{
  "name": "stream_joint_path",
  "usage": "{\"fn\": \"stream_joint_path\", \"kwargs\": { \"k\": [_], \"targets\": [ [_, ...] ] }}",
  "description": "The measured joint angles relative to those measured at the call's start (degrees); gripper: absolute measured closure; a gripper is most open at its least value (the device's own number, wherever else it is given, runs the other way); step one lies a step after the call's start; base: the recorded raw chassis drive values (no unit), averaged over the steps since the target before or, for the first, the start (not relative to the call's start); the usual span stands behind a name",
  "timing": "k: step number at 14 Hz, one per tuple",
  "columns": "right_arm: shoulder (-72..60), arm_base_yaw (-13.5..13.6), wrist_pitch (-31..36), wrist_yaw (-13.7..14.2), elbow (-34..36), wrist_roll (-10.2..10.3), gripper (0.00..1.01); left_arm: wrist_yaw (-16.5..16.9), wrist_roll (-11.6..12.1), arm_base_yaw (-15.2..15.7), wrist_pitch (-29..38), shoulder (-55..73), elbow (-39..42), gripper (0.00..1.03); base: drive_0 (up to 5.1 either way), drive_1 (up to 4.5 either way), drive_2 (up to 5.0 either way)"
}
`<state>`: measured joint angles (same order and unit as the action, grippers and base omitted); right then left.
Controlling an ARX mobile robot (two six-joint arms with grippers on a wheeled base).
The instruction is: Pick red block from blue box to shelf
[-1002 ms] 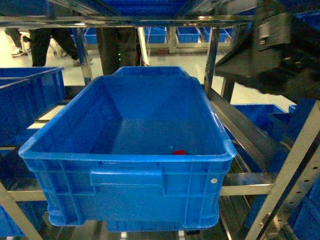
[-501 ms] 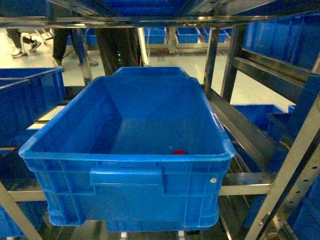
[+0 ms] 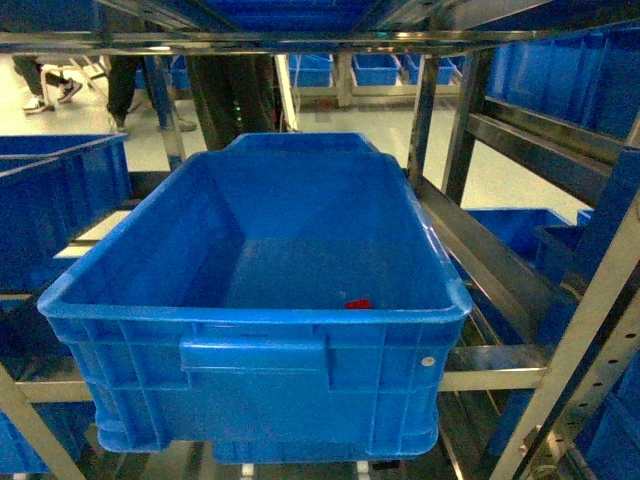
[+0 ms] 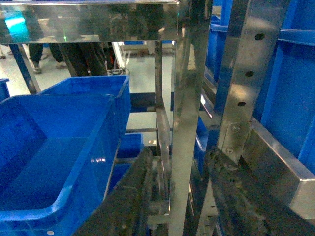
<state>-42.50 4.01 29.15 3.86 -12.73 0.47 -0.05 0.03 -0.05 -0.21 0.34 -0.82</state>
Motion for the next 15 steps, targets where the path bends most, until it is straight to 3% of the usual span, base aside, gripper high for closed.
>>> {"fn": "stream_joint_path", "kwargs": {
  "k": [1, 2, 4, 11, 12, 15],
  "targets": [
    [0.28, -0.48, 0.02, -0.76, 0.26, 0.00, 0.74, 0.00, 0.00, 0.00, 0.00, 0.00, 0.00, 0.05, 0.0, 0.00, 0.0],
    [1.77, -3.08, -0.04, -3.37, 1.46, -0.13, 0.83, 0.00, 0.00, 0.00, 0.00, 0.00, 0.00, 0.05, 0.0, 0.00, 0.0],
    [8.24, -4.02, -2.16, -3.72, 6.14, -0.33, 0.99, 0.00, 0.00, 0.00, 0.00, 0.00, 0.00, 0.05, 0.0, 0.00, 0.0],
    [21.07, -4.02, -10.03, -3.72, 10.58, -0.31, 0.99, 0.00, 0.00, 0.00, 0.00, 0.00, 0.00, 0.05, 0.0, 0.00, 0.0],
    [21.66, -4.02, -7.96, -3.72, 12.04, -0.28, 0.99, 0.00, 0.00, 0.00, 0.00, 0.00, 0.00, 0.05, 0.0, 0.00, 0.0],
    [23.30, -4.02, -10.16, -3.74, 12.04, -0.33, 0.99, 0.00, 0.00, 0.00, 0.00, 0.00, 0.00, 0.05, 0.0, 0.00, 0.0]
  ]
}}
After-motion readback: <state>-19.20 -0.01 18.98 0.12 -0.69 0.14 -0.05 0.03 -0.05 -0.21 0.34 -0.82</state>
